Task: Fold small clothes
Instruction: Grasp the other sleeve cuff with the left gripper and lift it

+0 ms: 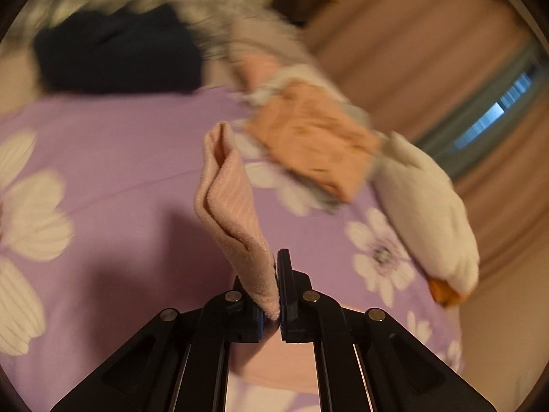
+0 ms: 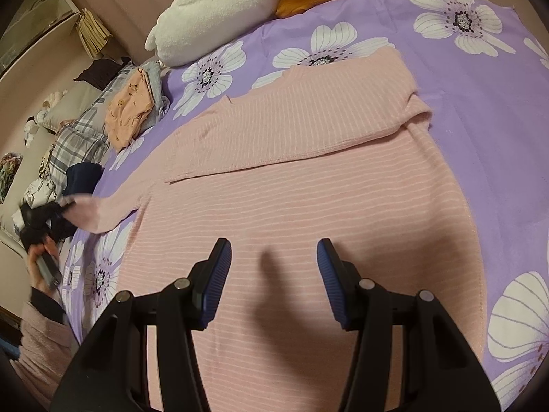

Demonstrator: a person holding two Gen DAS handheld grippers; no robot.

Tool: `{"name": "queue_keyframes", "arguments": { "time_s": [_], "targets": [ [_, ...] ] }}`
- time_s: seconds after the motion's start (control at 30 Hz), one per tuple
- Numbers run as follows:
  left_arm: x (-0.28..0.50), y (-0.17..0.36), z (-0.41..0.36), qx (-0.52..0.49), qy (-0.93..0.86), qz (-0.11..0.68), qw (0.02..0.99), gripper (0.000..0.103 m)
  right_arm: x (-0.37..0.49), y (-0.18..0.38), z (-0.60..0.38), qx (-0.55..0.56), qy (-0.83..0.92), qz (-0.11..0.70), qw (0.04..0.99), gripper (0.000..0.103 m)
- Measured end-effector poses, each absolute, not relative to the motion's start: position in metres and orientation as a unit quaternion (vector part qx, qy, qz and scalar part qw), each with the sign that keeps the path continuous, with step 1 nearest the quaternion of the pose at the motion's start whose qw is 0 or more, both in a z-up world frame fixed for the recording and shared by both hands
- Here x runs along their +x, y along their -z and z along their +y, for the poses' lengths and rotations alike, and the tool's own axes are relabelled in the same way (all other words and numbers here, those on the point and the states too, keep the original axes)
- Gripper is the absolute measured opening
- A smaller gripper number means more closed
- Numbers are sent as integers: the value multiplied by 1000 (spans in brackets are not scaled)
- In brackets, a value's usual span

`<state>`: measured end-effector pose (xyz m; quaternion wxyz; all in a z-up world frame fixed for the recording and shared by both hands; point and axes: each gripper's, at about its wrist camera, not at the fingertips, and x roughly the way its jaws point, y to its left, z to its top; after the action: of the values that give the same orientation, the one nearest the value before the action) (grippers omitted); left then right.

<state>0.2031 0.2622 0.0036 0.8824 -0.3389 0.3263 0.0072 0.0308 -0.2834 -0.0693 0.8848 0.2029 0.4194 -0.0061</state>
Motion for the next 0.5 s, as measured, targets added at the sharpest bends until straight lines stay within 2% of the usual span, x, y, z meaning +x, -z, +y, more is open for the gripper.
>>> {"name": "queue_keyframes", "arguments": {
  "time_s": [0.23,0.37,0.5],
  "targets": [
    [218,-58,135,-214,95,323,917,4,14,67,-298,214,15,405,889,53],
    [221,-58,62,-154,136,342,917,4,1,65,-314,228,27,395,890,53],
    [219,-34,-10,-99,170,377,905,4,-11,65,-328,236,42,388,890,53]
  ]
}}
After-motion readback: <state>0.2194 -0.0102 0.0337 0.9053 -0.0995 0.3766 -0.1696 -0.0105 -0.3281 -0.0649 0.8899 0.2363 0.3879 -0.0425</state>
